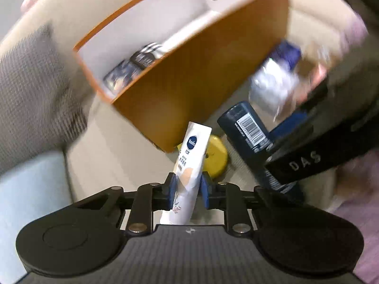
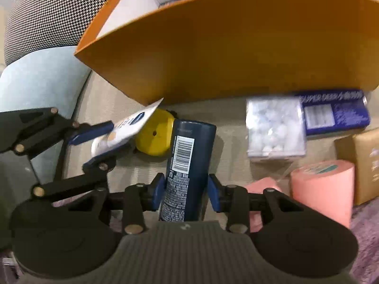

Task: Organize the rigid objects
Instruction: 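Grasp the white Vaseline lotion tube with the left tool while the right tool holds the deodorant, then lift the lotion tube and deodorant stick with both tools over the shoebox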

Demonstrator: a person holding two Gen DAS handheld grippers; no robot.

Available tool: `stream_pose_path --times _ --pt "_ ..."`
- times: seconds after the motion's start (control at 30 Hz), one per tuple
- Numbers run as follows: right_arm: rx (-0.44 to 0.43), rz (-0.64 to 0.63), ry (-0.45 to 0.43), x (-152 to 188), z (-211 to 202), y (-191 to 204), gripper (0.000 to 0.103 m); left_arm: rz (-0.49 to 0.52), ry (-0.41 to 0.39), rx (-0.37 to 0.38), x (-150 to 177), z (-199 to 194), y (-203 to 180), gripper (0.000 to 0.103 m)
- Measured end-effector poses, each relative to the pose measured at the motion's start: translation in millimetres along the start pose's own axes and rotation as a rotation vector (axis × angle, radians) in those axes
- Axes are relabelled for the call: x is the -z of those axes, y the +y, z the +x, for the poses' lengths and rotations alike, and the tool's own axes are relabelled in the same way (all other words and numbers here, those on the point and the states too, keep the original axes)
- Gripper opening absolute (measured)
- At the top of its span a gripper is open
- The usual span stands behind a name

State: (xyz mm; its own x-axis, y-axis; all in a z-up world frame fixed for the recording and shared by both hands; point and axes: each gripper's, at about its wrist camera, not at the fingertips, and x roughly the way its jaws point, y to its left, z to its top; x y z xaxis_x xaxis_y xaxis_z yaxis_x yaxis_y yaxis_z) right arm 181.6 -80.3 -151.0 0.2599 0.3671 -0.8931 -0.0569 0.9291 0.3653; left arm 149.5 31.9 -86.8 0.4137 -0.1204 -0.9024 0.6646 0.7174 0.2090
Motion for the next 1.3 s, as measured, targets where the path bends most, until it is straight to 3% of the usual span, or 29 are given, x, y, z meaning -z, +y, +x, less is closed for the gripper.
stream_pose_path --times 0.17,0.27,0.43,0.53,0.63,0.73,0.83,1.07,1.3 --pt "0.007 -0.047 -0.021 -4 -11 -1 0.04 -0.401 0.033 0.255 -1 -9 37 0.021" --pt "0.006 -0.077 -0.01 -6 -8 1 0.04 -0.549 0.038 0.29 6 -5 48 0.02" --pt "0.014 -0.102 0.004 -9 -1 6 0.039 -0.697 0.002 0.304 12 3 67 0.021" --pt "0.012 -0.097 0.009 -11 3 4 0.04 -0.737 0.002 0.293 15 11 66 0.022" --pt "0.011 -0.12 0.01 -10 3 6 0.041 -0.749 -0.005 0.23 20 15 60 0.023" --pt "0.011 -0.143 0.006 -4 1 9 0.042 -0.818 -0.04 0.262 26 19 60 0.022" --pt "0.012 -0.155 0.0 -1 1 12 0.042 -0.848 -0.057 0.243 29 18 56 0.021" --pt "-0.003 -0.141 -0.018 6 -10 9 0.04 -0.81 -0.109 0.203 29 1 44 0.02" --pt "0.003 -0.193 -0.1 20 -44 9 0.039 -0.822 -0.172 0.158 32 -28 37 0.02"
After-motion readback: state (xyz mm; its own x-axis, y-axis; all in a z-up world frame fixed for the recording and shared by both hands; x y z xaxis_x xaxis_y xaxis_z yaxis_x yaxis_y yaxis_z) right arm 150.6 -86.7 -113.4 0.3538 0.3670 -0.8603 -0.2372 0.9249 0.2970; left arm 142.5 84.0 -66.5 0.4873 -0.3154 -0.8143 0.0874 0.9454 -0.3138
